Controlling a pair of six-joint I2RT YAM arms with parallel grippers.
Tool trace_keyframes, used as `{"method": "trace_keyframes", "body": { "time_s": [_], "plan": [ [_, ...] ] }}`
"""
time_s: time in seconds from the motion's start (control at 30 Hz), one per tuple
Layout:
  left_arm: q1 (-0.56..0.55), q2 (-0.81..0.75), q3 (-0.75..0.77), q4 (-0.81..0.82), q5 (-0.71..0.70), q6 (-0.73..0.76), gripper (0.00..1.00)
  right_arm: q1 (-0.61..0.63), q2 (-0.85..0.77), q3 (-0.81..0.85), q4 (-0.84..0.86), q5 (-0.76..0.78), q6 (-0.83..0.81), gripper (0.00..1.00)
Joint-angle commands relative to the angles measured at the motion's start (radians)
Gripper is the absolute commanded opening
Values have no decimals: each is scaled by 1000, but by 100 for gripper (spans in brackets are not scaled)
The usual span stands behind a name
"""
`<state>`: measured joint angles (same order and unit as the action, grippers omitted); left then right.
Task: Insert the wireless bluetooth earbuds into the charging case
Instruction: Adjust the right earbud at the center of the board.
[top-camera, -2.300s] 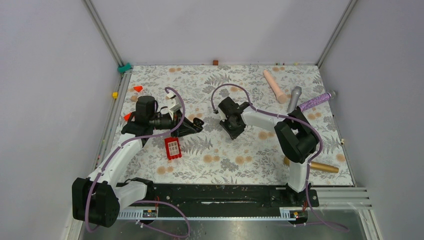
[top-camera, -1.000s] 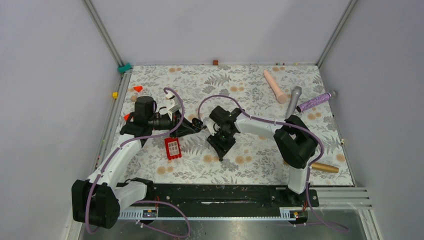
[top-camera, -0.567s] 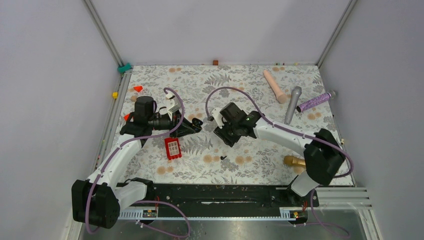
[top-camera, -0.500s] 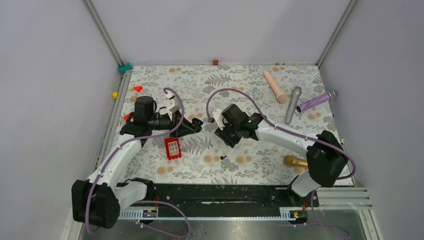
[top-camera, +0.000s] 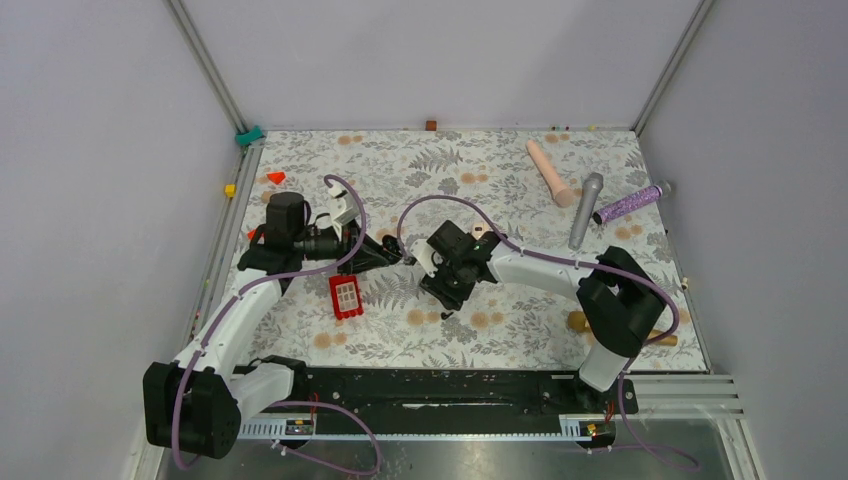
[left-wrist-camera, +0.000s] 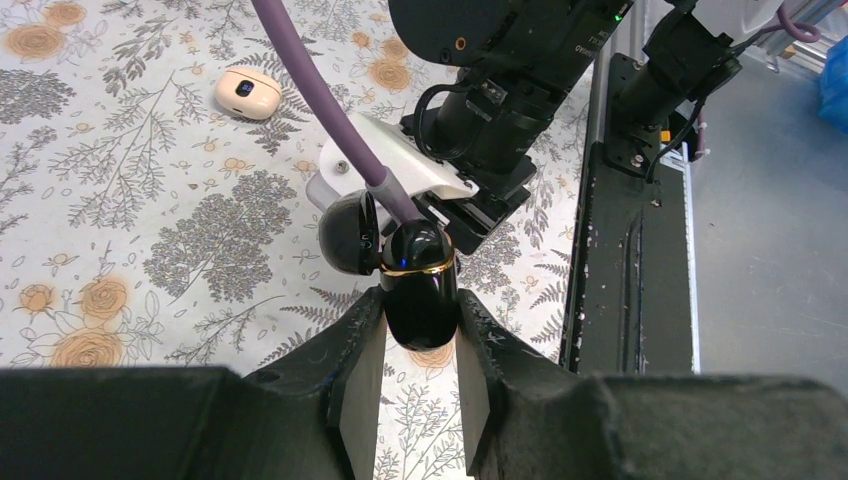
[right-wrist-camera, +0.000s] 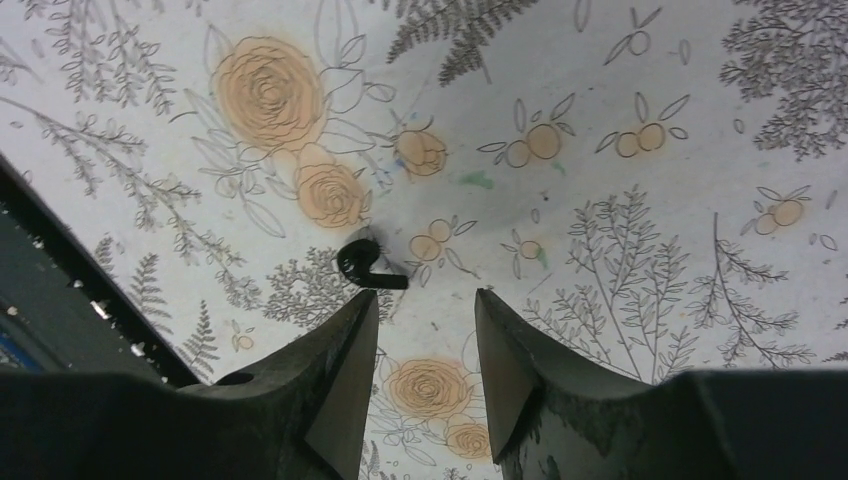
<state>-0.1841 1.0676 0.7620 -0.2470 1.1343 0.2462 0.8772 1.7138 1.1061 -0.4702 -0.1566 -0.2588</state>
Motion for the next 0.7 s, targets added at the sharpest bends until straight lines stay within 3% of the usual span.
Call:
{"method": "trace_keyframes", "body": {
  "time_s": [0.0, 0.5, 0.67],
  "plan": [
    [3, -16, 35, 25, 52, 18, 0, 45, -47, 5, -30, -68, -65, 49],
    [6, -24, 35, 26, 55, 17, 0, 91, 58, 37, -33, 105, -85, 56],
    [7, -26, 34, 26, 58, 18, 0, 91, 92, 46, -35, 92, -70, 57]
  ]
}}
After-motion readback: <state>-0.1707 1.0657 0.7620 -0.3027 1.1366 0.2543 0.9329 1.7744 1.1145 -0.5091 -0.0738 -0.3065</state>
